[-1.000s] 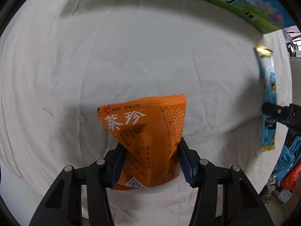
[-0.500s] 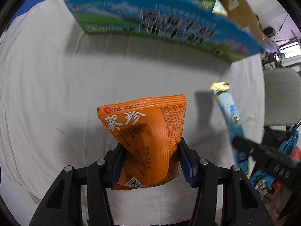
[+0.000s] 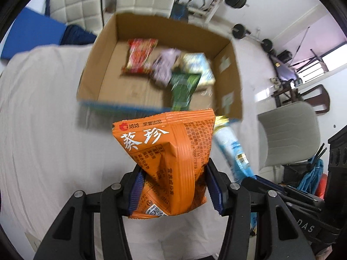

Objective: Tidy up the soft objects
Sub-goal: 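Drop the orange packet into the box with the left tool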

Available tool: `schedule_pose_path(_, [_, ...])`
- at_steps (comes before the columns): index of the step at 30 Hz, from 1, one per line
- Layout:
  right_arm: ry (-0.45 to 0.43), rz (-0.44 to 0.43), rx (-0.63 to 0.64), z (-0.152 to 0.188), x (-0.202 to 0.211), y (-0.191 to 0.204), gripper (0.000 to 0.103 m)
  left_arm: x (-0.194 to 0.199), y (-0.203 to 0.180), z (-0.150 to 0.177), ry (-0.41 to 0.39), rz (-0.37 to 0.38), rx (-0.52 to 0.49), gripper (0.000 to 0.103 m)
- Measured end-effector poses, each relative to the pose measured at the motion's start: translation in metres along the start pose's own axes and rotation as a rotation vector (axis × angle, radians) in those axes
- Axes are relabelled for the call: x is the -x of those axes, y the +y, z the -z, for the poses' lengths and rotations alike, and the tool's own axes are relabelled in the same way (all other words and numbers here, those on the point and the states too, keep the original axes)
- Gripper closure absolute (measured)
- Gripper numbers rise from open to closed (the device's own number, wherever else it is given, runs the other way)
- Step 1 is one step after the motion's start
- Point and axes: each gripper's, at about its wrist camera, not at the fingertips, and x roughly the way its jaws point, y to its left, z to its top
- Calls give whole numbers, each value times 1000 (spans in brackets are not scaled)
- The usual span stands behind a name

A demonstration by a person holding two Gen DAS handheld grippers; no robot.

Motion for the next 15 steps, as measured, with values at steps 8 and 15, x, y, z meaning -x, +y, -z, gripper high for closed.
schedule_pose_path(8, [-85, 55, 5, -61, -2, 18, 102, -1, -13, -71, -26, -9, -63, 53])
schedule_pose_path(15, [-7, 137, -9, -100, -57, -3, 102, -52, 3, -116, 36, -91, -64, 53])
